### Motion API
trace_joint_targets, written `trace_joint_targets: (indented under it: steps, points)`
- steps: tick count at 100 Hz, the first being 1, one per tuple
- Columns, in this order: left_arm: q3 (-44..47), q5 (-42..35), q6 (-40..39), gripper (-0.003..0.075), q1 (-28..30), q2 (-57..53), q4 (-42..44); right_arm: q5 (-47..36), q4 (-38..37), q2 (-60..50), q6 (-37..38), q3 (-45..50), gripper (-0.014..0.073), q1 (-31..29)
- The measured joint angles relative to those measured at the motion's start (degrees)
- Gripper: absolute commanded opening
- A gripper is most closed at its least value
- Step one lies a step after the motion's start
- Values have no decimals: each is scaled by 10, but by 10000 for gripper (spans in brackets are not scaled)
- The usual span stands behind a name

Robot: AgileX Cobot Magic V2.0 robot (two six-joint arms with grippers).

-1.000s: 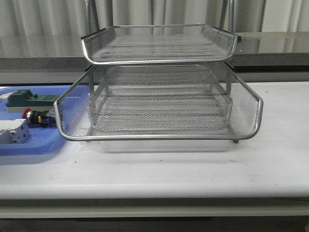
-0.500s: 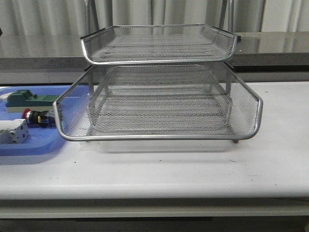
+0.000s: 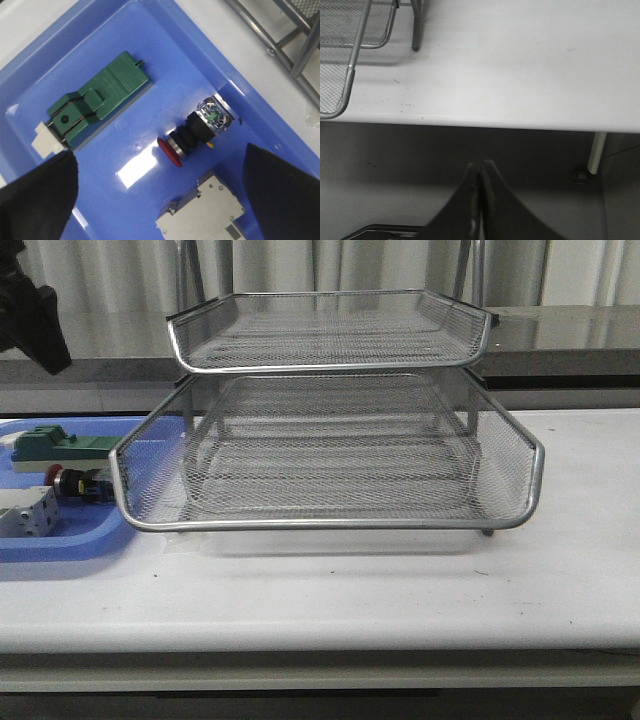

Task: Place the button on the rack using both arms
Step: 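Lower the left gripper into the blue bin and grasp the red push button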

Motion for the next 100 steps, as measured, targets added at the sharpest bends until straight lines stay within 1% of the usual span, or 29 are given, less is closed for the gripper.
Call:
trace_joint_targets:
  steps: [14, 28, 55, 87, 100]
  points:
    - [-38, 25, 50, 629, -9, 48, -2, 0, 0, 0, 0, 0, -68, 0]
    - [-47, 34, 81, 629, -23, 80, -2, 0, 0, 0, 0, 0, -68, 0]
    - [-48, 38, 102, 629, -48, 123, -6, 0, 0, 0, 0, 0, -68, 0]
    - [-49, 38, 107, 629, -50, 149, 15, 1, 0, 0, 0, 0, -68, 0]
    - [-49, 35, 124, 629, -50, 149, 15, 1, 0, 0, 0, 0, -68, 0]
